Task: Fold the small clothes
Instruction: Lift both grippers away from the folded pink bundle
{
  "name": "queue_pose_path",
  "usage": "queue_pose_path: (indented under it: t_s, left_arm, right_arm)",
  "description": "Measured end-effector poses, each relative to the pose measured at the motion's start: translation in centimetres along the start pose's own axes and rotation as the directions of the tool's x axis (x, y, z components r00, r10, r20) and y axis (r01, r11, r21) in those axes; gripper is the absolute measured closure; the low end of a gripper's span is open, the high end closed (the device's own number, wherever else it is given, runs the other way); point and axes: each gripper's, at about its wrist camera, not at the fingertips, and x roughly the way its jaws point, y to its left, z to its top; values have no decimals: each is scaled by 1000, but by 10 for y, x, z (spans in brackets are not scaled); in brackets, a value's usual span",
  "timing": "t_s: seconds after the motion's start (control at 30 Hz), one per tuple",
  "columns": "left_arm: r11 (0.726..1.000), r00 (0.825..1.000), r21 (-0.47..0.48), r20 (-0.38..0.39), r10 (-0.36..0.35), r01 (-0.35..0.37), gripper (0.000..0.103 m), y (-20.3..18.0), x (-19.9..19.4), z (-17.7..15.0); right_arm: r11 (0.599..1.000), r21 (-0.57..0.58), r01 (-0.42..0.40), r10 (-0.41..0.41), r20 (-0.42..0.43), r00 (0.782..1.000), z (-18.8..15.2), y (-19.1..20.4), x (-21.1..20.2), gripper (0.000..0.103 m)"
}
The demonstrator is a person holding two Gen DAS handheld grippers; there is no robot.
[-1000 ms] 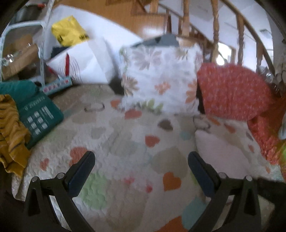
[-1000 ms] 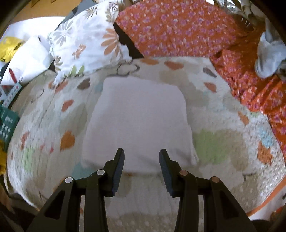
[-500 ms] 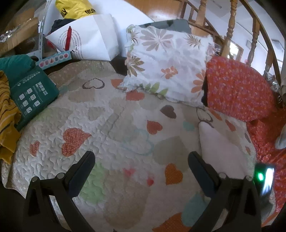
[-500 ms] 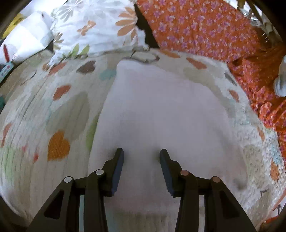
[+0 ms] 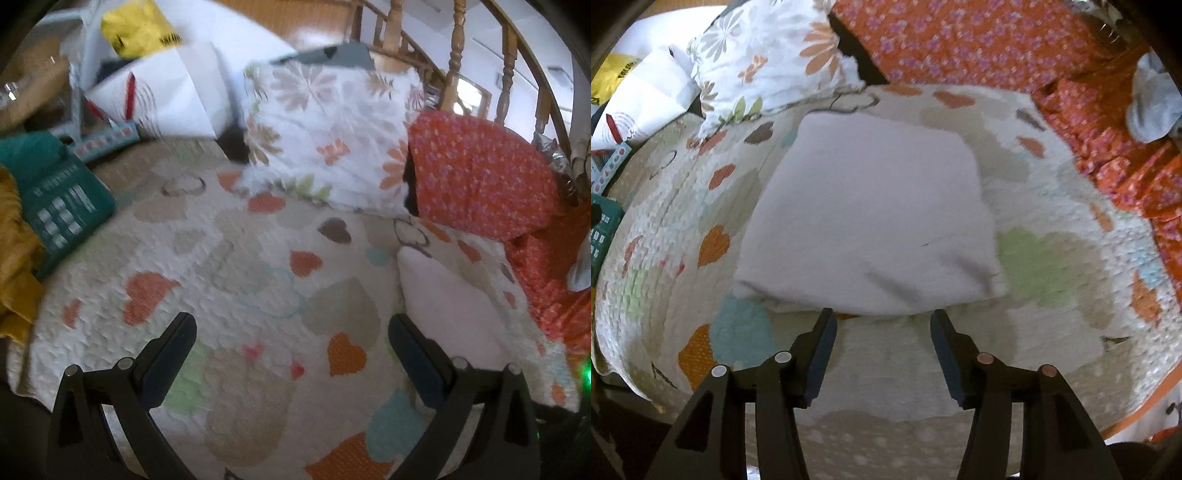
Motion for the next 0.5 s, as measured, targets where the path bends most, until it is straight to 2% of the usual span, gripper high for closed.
queue_pose_path:
  t_s: [0.13, 0.2, 0.27, 0.3, 0.4, 0.5]
  left_arm:
    - [996, 989, 26, 127, 81, -85, 0, -17, -44, -6]
    - [997, 978, 38, 200, 65, -74, 0, -30, -68, -9]
    - [996, 967, 81, 256, 5, -27, 0, -49, -90, -10]
    - [995, 966, 103, 257, -32, 5, 0, -57, -96, -9]
    - [987, 977, 118, 173, -127, 107, 0, -81, -97, -7]
    - [985, 987, 123, 88, -132, 121, 0, -103, -86, -15]
  right_arm:
    - [1000, 3, 12, -12, 50, 999, -1, -22, -15, 41]
    - [1000, -7, 23, -22, 75, 997, -1, -30, -18, 40]
    - [999, -20, 29, -27, 92, 995, 0, -37, -18, 39]
    - [999, -27, 34, -31, 97, 995, 1, -40, -16, 39]
    - [996, -51, 79, -73, 107, 992, 5, -46, -8, 38]
    - [993, -54, 101, -94, 123, 988, 4, -51, -1, 37]
